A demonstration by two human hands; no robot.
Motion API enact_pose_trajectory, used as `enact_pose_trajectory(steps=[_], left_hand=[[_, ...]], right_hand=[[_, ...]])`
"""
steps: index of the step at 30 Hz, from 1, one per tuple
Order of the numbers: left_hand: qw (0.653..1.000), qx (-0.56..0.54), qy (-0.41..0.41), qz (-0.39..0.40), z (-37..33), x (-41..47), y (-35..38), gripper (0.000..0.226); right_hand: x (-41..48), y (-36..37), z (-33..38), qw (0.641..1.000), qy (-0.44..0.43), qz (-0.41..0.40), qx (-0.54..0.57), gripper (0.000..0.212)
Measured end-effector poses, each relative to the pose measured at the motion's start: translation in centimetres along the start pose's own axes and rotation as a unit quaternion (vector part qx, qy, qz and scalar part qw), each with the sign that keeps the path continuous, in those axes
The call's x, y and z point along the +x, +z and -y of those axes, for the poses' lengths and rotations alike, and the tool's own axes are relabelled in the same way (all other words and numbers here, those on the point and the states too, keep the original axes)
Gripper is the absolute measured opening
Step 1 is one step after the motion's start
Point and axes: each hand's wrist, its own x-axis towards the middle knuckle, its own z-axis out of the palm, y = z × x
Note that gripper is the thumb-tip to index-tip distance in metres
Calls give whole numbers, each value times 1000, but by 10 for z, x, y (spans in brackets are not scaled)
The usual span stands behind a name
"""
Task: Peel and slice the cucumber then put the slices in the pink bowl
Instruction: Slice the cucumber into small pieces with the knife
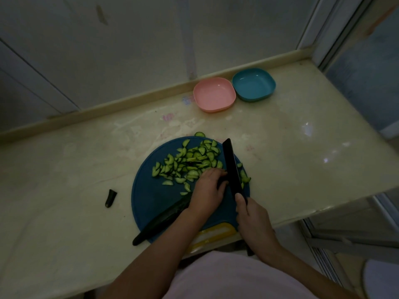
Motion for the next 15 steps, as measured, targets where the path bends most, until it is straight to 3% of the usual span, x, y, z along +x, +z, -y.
enact_pose_trajectory(steps=[15], left_hand=[[999, -19, 9, 34, 7, -3, -8, 29]], right_hand=[[7, 9, 3, 999, 2, -5, -42, 44]])
